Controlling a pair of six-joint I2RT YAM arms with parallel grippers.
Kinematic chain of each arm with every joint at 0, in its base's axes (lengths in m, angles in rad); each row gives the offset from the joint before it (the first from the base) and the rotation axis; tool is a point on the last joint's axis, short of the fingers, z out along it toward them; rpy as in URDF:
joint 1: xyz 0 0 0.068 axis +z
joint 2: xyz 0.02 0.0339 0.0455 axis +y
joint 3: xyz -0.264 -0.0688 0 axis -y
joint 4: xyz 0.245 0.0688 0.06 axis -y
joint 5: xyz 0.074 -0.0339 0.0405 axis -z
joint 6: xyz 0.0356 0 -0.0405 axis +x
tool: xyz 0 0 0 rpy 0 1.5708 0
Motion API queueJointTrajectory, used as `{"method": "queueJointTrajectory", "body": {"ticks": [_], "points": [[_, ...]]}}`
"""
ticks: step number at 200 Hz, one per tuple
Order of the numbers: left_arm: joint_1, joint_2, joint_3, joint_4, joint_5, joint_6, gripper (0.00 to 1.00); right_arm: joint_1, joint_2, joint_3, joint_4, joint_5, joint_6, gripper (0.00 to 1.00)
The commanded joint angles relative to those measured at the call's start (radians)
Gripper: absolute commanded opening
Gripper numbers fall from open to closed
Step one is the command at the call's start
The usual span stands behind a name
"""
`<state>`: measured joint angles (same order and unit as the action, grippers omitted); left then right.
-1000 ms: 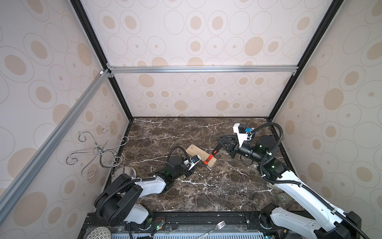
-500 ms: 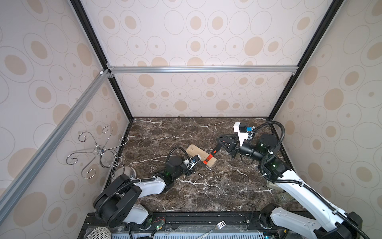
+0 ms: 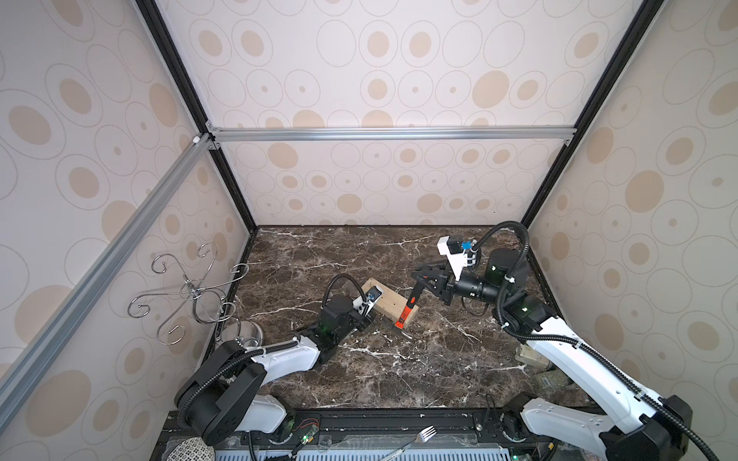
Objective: Use a claw hammer to pull out a nail
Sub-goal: Pick up the nail with the hammer, then place the nail at the center of the board.
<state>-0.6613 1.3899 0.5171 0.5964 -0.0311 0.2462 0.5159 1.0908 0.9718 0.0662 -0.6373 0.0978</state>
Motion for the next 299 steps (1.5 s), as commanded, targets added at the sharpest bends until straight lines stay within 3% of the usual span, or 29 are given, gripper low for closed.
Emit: {"method": "queueJointTrajectory", "body": {"ticks": [1, 41, 93, 208, 231, 299], "points": [[0.021, 0.051, 0.100, -0.158, -0.110, -0.151, 0.00, 0.001, -0.028, 0.040, 0.044, -0.009, -0.026, 0.00], [0.083, 0.157, 0.217, -0.394, -0.124, -0.404, 0.00, 0.002, -0.066, 0.006, 0.023, 0.023, -0.056, 0.00], [0.174, 0.215, 0.222, -0.416, 0.008, -0.607, 0.00, 0.002, -0.098, -0.027, 0.005, 0.050, -0.083, 0.00], [0.207, 0.290, 0.187, -0.412, 0.075, -0.755, 0.05, 0.002, -0.078, -0.026, -0.048, 0.039, -0.122, 0.00], [0.207, 0.282, 0.173, -0.400, 0.064, -0.771, 0.16, 0.004, -0.072, -0.009, -0.068, 0.039, -0.150, 0.00], [0.208, 0.189, 0.203, -0.436, -0.012, -0.722, 0.35, 0.017, 0.000, 0.086, -0.134, 0.066, -0.282, 0.00]]}}
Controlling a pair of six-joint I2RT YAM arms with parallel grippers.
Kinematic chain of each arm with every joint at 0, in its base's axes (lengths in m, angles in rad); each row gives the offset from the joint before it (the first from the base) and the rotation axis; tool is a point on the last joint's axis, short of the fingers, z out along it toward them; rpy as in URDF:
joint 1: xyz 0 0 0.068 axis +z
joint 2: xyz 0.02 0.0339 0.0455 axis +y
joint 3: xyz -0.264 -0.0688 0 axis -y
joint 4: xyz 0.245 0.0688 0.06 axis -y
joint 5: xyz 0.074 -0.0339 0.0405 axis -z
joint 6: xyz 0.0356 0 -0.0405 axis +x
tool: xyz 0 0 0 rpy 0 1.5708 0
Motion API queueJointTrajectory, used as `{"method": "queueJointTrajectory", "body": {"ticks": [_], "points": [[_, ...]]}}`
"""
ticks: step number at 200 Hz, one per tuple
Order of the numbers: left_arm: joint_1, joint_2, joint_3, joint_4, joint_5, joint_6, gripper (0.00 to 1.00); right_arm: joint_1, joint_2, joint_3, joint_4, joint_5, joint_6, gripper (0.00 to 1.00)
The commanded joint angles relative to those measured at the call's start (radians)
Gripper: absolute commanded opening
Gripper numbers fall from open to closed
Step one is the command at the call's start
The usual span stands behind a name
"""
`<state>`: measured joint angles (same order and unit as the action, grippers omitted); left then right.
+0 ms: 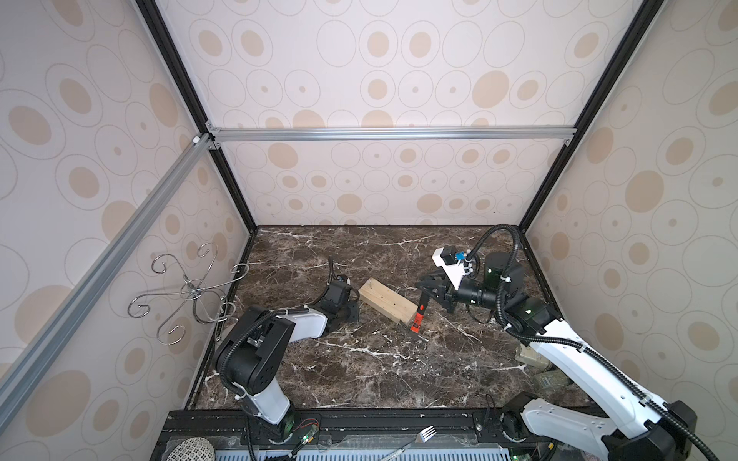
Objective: Use a claw hammer to pull out a nail
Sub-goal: Place the nail at the center of the board.
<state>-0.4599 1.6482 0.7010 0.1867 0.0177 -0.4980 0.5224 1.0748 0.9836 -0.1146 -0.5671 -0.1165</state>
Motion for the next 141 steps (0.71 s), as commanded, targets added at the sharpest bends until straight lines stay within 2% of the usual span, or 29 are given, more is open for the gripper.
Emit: {"method": "queueJointTrajectory", "body": {"ticks": [1, 52, 81, 99, 118, 141], "points": [[0.006, -0.071, 0.021, -0.028, -0.064, 0.024, 0.35, 0.012, 0.018, 0.077, 0.046, -0.005, -0.070, 0.00], [0.012, -0.123, 0.109, -0.016, -0.109, 0.159, 0.48, 0.038, 0.189, 0.255, 0.001, -0.001, -0.138, 0.00], [0.041, -0.092, 0.139, 0.086, -0.001, 0.253, 0.50, 0.087, 0.288, 0.344, -0.016, 0.124, -0.209, 0.00], [0.049, -0.114, 0.092, 0.251, 0.027, 0.315, 0.53, 0.098, 0.348, 0.396, -0.016, 0.158, -0.204, 0.00], [0.053, -0.143, 0.060, 0.343, -0.076, 0.356, 0.56, 0.103, 0.400, 0.425, 0.015, 0.191, -0.197, 0.00], [0.064, -0.170, 0.004, 0.471, -0.142, 0.437, 0.68, 0.109, 0.456, 0.469, 0.040, 0.216, -0.166, 0.00]]}}
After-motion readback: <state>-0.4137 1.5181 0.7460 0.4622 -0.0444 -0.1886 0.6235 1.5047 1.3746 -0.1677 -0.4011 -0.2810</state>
